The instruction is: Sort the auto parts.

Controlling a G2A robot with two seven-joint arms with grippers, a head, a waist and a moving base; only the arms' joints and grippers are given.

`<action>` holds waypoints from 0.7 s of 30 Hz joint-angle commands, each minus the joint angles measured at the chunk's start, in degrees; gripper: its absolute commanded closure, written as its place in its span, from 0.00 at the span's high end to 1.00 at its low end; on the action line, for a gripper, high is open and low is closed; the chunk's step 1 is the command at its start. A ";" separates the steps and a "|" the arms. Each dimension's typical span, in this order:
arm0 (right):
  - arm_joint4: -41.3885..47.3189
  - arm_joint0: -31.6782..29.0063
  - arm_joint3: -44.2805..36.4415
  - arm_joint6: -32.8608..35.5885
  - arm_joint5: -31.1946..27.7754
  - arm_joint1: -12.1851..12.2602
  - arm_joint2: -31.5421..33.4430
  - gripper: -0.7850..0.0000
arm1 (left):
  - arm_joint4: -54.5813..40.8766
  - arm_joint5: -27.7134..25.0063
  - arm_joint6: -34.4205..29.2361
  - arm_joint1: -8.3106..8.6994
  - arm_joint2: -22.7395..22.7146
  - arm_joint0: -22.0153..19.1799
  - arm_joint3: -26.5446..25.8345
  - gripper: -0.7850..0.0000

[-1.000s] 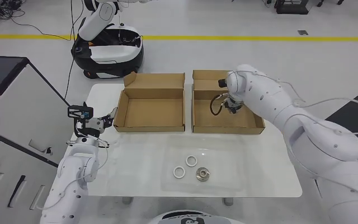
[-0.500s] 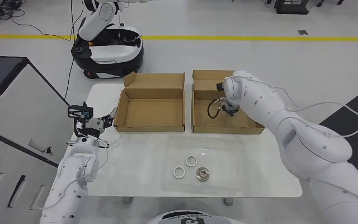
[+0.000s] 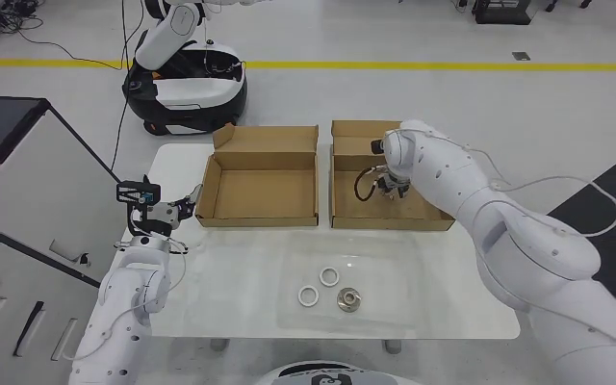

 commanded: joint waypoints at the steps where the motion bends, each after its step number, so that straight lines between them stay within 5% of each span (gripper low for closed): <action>1: -0.20 0.24 -0.37 -0.62 0.15 0.07 0.57 0.50 | 0.00 0.00 0.00 0.00 0.00 0.00 0.00 1.00; 11: 3.18 1.54 -7.37 -1.67 -0.72 3.53 7.71 1.00 | 0.00 0.00 0.00 0.00 0.00 0.00 0.00 1.00; 16: 5.79 -0.54 -17.67 -1.01 0.14 8.37 15.15 1.00 | 0.00 0.00 0.00 0.00 0.00 0.00 0.00 1.00; 21: 9.35 -8.67 -36.21 1.52 1.85 15.04 27.40 1.00 | 0.00 0.00 0.00 0.00 0.00 0.00 0.00 1.00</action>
